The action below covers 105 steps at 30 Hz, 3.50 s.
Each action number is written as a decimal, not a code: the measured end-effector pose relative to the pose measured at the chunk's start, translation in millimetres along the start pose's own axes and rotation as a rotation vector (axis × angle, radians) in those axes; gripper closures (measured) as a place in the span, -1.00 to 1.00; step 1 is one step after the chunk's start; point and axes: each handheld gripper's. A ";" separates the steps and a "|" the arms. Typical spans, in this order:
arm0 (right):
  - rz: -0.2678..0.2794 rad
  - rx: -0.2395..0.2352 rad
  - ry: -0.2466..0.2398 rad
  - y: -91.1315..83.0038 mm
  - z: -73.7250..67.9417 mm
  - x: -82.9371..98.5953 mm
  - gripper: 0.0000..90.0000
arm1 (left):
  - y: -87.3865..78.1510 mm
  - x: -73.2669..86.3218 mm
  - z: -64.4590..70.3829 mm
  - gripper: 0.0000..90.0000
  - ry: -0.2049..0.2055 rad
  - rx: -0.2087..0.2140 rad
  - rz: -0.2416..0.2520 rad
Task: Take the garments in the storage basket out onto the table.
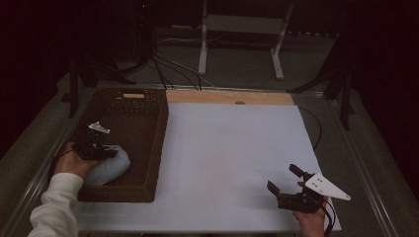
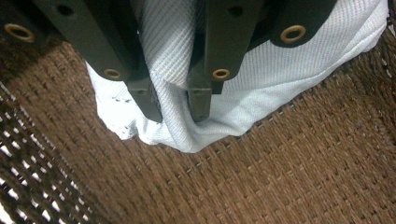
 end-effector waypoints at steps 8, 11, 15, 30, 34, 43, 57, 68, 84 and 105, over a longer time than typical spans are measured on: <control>0.000 -0.002 0.000 0.3 0.0 0.0 -0.99 | -8.9 -2.1 1.1 0.77 -0.006 -0.013 0.046; -0.001 -0.003 -0.001 0.8 -0.1 0.1 -0.99 | -15.1 -3.5 2.8 0.77 0.001 -0.018 0.071; -0.003 -0.005 0.001 0.9 0.1 0.1 -0.99 | -19.8 -5.3 4.3 0.77 0.005 -0.020 0.099; -0.004 -0.007 0.002 1.5 0.1 0.3 -0.99 | -34.2 -17.6 11.5 0.77 0.035 -0.016 0.159; -0.003 -0.007 0.002 1.3 0.2 0.2 -0.99 | -36.7 -19.9 12.4 0.78 0.038 -0.017 0.168; -0.003 -0.008 0.001 1.1 0.1 0.1 -0.99 | -49.7 -28.1 18.7 0.79 0.062 -0.011 0.211; -0.001 -0.009 0.002 0.8 0.1 -0.1 -0.99 | -62.2 -39.7 24.7 0.79 0.084 0.005 0.259; -0.001 -0.010 0.002 0.8 0.2 -0.1 -0.99 | -66.4 -43.0 26.0 0.79 0.086 0.014 0.276; -0.001 -0.011 0.002 1.4 0.2 0.1 -0.99 | -76.9 -41.2 26.9 0.79 0.090 0.040 0.313; -0.002 -0.012 0.003 1.8 0.2 0.1 -0.99 | -89.6 -52.3 37.0 0.79 0.135 0.087 0.343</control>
Point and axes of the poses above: each handheld gripper's, and its own axes: y roughly forward along the jaws, x roughly out of its underside, z roughly to its right, and after that the axes turned 5 degrees about y, right-handed
